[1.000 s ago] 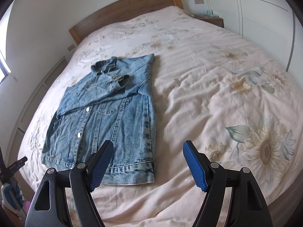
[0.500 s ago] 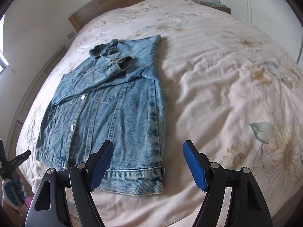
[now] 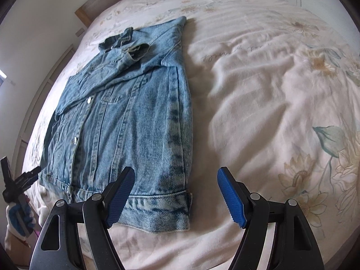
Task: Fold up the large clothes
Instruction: 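Lower both tools onto the jacket hem, then close both tools on the denim jacket hem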
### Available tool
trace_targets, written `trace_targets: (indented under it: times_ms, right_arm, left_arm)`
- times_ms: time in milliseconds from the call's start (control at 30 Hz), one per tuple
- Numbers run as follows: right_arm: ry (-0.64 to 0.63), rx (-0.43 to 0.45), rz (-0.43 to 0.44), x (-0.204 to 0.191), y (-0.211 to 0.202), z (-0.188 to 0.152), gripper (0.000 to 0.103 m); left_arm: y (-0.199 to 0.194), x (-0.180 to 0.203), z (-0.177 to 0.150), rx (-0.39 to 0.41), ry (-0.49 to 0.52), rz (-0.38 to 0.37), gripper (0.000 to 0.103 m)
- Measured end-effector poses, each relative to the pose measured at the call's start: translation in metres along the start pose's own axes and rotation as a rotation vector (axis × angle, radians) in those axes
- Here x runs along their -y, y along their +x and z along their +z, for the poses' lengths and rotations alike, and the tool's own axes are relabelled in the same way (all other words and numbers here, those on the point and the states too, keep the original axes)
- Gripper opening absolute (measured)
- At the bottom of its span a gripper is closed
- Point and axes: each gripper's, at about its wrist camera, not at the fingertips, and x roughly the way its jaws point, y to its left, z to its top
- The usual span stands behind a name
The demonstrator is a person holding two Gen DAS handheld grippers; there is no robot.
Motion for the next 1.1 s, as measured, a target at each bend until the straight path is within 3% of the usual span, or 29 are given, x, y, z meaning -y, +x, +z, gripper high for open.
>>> trace_targets:
  times_ms: [300, 800, 1100]
  right_arm:
    - [-0.012, -0.091, 0.066, 0.000, 0.025, -0.014, 0.078]
    - [-0.029, -0.123, 0.131, -0.007, 0.030, -0.015, 0.079]
    - [-0.058, -0.139, 0.170, -0.008, 0.034, -0.016, 0.079]
  left_arm:
    - [0.020, -0.011, 0.005, -0.055, -0.040, -0.069, 0.072]
    - [0.019, -0.025, 0.003, -0.098, -0.080, -0.273, 0.071]
    - [0.018, -0.028, 0.004, -0.115, -0.080, -0.320, 0.071]
